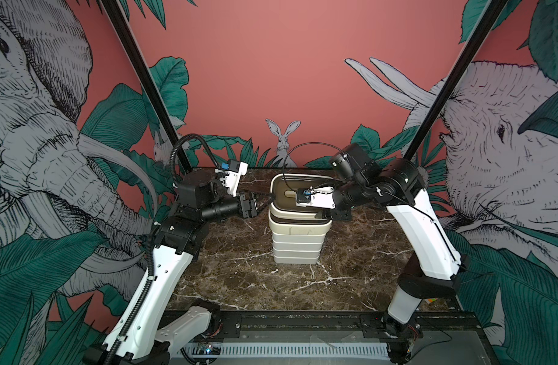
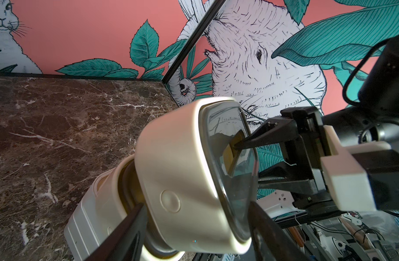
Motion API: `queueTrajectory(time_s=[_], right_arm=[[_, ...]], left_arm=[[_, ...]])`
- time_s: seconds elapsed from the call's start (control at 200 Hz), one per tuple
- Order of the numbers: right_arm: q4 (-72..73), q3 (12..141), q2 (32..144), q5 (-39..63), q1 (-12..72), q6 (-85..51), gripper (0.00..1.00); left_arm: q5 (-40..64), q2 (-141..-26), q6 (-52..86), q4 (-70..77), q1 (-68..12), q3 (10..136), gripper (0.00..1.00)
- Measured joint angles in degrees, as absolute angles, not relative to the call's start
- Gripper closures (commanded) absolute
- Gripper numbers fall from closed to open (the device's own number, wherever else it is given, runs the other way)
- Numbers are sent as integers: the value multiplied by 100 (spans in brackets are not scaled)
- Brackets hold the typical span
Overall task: Stack the tissue boxes
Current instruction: Place the tissue box at the tissue box.
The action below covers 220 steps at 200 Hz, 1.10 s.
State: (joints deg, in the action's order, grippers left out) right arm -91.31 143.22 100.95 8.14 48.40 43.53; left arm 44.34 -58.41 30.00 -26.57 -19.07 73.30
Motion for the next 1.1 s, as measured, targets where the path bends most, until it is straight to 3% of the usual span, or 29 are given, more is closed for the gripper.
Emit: queueTrajectory(time_s=[1.1], right_arm=[[-9131,14276,10151,814,4882,4418,47]], left_arm=[[4278,-5859,2891,-2707,-1907,7290,27]])
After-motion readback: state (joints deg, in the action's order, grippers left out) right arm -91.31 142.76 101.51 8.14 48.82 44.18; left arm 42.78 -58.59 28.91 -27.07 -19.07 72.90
